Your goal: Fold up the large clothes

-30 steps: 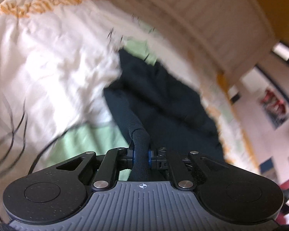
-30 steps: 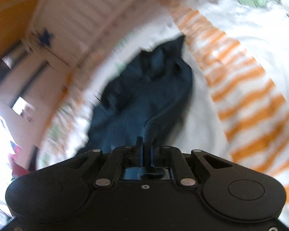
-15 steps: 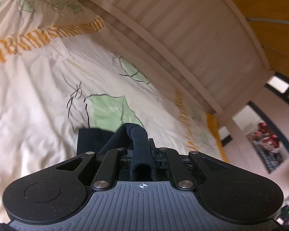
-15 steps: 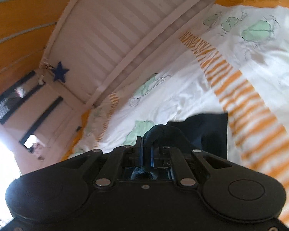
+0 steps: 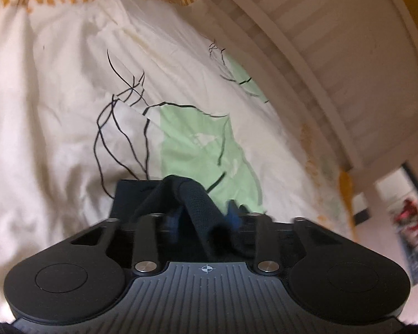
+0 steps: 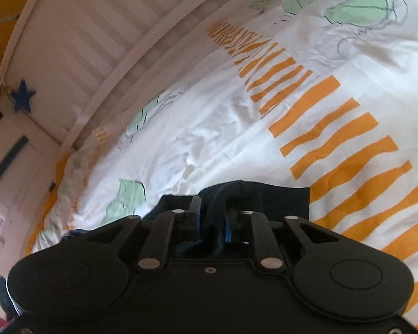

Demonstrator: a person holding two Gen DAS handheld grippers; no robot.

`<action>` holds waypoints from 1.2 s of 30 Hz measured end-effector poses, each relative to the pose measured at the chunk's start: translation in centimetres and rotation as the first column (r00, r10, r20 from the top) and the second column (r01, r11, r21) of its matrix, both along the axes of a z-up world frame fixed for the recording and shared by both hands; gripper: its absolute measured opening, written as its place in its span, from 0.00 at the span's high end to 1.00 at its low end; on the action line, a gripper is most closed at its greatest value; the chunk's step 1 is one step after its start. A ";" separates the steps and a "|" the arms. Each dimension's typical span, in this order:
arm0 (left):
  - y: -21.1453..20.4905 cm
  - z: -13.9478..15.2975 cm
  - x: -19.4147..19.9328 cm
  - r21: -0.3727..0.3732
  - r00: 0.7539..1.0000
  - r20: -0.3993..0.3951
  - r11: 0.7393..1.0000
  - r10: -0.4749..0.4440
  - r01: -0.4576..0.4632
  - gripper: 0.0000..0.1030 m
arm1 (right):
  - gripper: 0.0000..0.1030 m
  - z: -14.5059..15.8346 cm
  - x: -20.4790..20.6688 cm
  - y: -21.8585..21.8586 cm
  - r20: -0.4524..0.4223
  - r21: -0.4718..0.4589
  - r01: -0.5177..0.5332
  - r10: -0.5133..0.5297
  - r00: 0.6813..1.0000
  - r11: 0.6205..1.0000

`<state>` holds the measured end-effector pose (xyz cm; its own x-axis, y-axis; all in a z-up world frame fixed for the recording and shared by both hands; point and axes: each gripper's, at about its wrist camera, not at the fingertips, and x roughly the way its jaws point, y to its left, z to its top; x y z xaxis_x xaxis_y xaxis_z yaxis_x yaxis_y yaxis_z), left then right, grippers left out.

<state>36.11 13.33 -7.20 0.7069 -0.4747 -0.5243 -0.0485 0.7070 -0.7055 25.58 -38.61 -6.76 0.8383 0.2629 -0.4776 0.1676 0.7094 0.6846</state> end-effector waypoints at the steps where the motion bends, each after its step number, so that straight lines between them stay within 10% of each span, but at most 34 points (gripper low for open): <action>1: 0.0 0.3 0.0 -0.014 1.000 0.018 1.000 -0.001 0.002 0.34 | 0.50 0.1 -0.2 -0.1 0.009 0.003 0.005 -0.005 1.000 1.000; 2: 0.0 0.8 -0.2 -0.005 0.999 0.040 1.000 0.001 -0.001 0.05 | 0.24 0.4 -0.4 -0.1 0.028 -0.011 0.018 -0.018 0.999 1.000; 4: 0.0 2.2 -1.2 0.063 0.995 0.096 0.998 0.026 -0.033 0.00 | 0.02 1.3 -1.3 0.1 0.094 -0.063 0.050 -0.044 0.995 0.997; 10: -2.5 5.9 -4.3 0.286 0.985 0.160 0.958 -0.065 0.017 0.00 | 0.01 4.6 -5.4 1.6 0.158 -0.235 0.036 0.001 0.987 0.971; 17: -7.1 6.1 -8.4 0.518 0.971 0.134 0.850 -0.195 0.099 0.00 | 0.00 5.6 -10.5 6.5 0.086 -0.446 -0.052 0.100 0.991 0.894; 24: -9.7 5.2 -11.7 0.625 0.962 0.112 0.770 -0.249 0.127 0.00 | 0.01 5.1 -14.6 11.1 0.021 -0.575 -0.147 0.194 0.981 0.805; 36: -11.0 4.5 -13.8 0.680 0.962 0.053 0.715 -0.268 0.162 0.00 | 0.01 4.4 -16.9 13.1 0.009 -0.557 -0.195 0.241 0.970 0.807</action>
<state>22.36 2.36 -2.72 0.7186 -0.1901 -0.6689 0.2229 0.9741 -0.0374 8.70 -25.47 -2.41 0.8300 0.1571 -0.5352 -0.0732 0.9819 0.1748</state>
